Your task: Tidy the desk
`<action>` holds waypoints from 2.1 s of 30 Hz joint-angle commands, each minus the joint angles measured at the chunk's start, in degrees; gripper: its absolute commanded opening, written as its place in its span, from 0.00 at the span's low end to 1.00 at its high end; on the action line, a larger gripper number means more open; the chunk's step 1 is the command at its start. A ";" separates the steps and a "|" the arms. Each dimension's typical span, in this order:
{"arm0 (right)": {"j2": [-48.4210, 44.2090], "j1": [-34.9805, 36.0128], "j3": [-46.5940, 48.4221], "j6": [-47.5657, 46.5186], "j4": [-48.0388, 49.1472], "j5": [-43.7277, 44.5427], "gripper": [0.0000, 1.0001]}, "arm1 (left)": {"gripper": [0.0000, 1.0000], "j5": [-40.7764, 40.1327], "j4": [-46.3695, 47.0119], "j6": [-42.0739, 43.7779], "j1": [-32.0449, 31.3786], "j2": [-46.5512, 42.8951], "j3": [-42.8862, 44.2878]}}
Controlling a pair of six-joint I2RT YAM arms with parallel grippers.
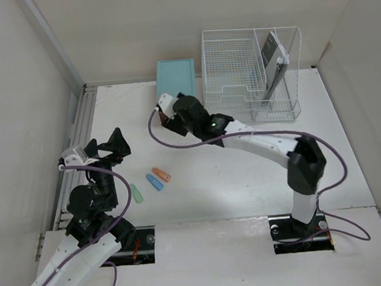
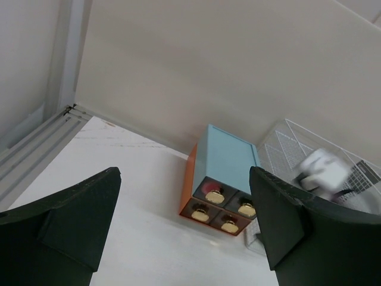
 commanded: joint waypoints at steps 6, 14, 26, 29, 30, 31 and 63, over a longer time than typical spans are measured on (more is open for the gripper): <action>-17.80 -2.39 -0.35 -2.76 4.31 9.26 0.98 | 0.80 11.87 -1.97 -2.60 0.07 19.99 5.57; -22.29 -15.47 3.44 9.19 4.31 7.16 0.85 | 0.55 23.75 -4.70 -4.99 1.74 44.99 17.87; -37.76 -26.21 -3.59 16.58 4.31 -5.77 0.53 | 0.55 31.14 -2.86 -3.94 2.88 71.80 29.49; -39.43 -26.21 -3.59 16.58 4.31 -7.09 0.53 | 0.55 31.14 -1.64 -4.46 2.88 76.64 31.33; -39.96 -26.73 -3.59 16.58 4.31 -7.09 0.53 | 0.55 31.14 -1.63 -5.25 2.88 78.30 31.34; -39.97 -26.74 -3.59 16.58 4.31 -7.78 0.53 | 0.55 30.45 -0.76 -5.95 2.88 79.19 31.86; -40.49 -26.74 -5.17 17.63 4.31 -10.52 0.57 | 0.55 20.25 0.92 -6.66 2.88 97.56 44.08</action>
